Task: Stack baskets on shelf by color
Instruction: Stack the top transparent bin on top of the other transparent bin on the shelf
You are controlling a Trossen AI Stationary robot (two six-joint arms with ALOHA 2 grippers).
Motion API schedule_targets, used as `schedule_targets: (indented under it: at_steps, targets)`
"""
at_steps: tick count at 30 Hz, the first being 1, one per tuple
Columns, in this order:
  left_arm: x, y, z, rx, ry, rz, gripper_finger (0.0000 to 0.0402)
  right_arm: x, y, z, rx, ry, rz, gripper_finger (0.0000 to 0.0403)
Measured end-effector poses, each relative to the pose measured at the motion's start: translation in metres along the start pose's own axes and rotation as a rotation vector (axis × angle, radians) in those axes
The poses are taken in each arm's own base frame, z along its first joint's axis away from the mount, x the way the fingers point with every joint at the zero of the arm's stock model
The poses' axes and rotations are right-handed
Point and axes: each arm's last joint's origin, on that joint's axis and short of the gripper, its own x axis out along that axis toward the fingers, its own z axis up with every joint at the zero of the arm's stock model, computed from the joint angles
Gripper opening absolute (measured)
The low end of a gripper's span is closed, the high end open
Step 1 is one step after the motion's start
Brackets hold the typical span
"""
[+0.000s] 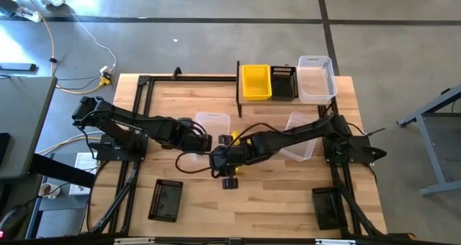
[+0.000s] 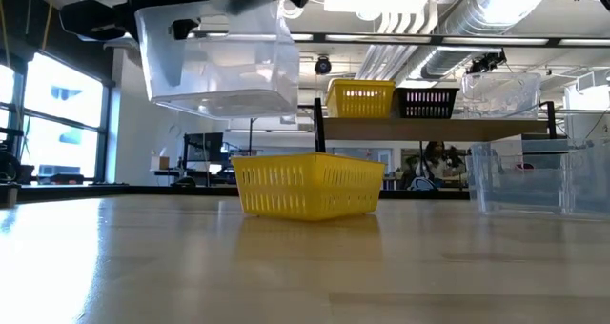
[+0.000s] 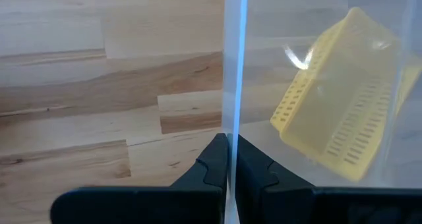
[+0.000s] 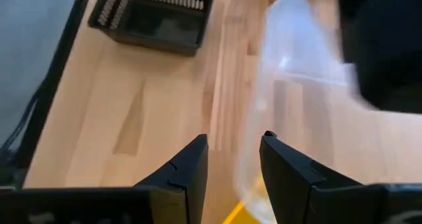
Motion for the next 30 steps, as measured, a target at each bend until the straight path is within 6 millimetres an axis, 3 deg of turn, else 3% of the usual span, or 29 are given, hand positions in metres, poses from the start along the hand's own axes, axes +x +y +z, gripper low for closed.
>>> schedule_targets:
  at_steps: [13,16,21,26,30]
  targets:
    - [0.001,-0.017,0.005,0.024,0.018,-0.159,0.0000,0.016,-0.003,-0.020,0.056,0.196,-0.024,0.0120]
    - [0.000,-0.017,0.005,0.027,0.018,-0.160,0.0000,0.016,-0.005,-0.020,0.084,0.199,-0.034,0.0095]
    - [0.000,-0.017,0.005,0.040,0.016,-0.162,0.0001,0.016,-0.006,-0.020,0.084,0.201,-0.035,0.0014]
    - [0.000,-0.017,0.005,0.045,0.017,-0.161,0.0005,0.016,-0.006,-0.020,0.085,0.202,-0.042,0.0007]
    - [0.000,-0.017,0.005,0.088,0.036,-0.166,0.0031,0.016,-0.005,-0.020,0.088,0.200,-0.041,0.0003]
